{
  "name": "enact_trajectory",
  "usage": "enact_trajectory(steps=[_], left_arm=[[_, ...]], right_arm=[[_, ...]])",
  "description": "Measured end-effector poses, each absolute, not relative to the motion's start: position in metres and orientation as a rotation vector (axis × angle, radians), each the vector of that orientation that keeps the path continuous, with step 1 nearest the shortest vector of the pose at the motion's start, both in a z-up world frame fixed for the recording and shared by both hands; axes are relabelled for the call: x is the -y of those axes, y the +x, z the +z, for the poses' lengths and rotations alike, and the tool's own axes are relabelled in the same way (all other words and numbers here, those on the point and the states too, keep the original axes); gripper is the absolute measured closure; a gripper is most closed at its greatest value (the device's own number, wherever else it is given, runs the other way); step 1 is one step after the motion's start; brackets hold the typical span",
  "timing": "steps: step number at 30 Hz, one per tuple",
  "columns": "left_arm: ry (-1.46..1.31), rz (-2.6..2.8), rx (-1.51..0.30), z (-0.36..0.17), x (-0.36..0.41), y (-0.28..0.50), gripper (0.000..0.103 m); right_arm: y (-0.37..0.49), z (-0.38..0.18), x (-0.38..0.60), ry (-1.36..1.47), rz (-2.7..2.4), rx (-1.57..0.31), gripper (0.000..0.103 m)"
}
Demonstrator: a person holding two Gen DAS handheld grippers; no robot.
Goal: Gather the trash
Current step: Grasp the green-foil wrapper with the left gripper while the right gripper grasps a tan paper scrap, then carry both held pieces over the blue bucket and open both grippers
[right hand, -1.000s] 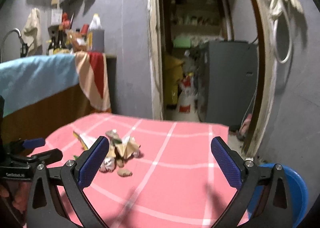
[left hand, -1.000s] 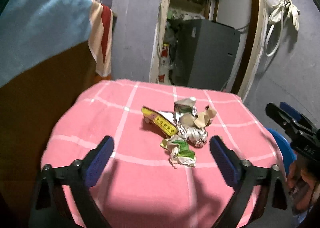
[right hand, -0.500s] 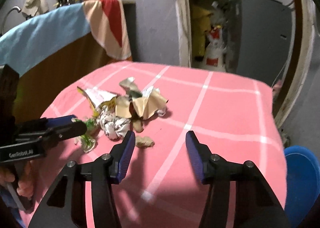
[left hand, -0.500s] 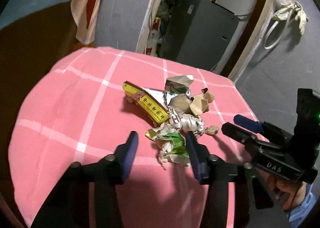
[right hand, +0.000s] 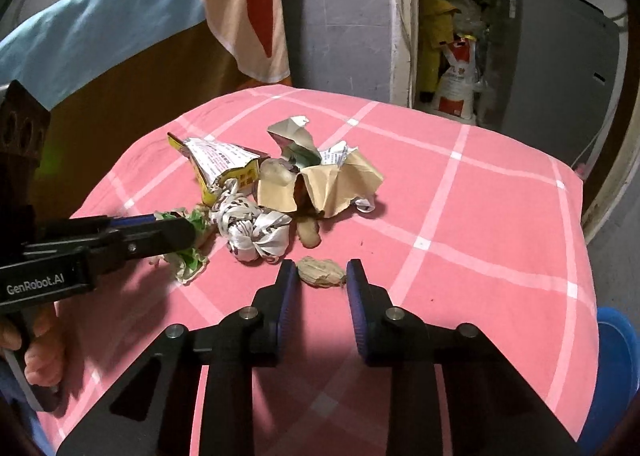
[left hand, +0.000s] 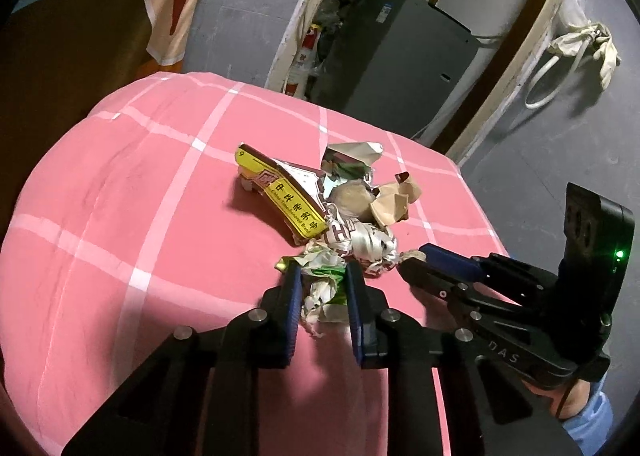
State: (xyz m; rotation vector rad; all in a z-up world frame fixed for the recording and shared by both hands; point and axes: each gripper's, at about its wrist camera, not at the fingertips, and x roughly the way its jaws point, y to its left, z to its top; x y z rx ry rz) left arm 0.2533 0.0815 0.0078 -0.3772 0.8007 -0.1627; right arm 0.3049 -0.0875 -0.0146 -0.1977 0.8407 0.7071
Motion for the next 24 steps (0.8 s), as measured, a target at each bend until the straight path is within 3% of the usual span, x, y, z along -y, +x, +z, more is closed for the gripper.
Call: enact_trajectory(steps=[11,24], left_arm=[[-0.381,-0.177,-0.637,0.035,-0.064,0.224,0.086],[-0.333,-0.271,-0.300,0.098,0.002,0.195,0.086]], right_arm=[[0.281,0.012,0.124,-0.071,0.690,-0.670,0.080],[0.201,0.085,0.198,-0.032,0.485,-0.159,0.080]])
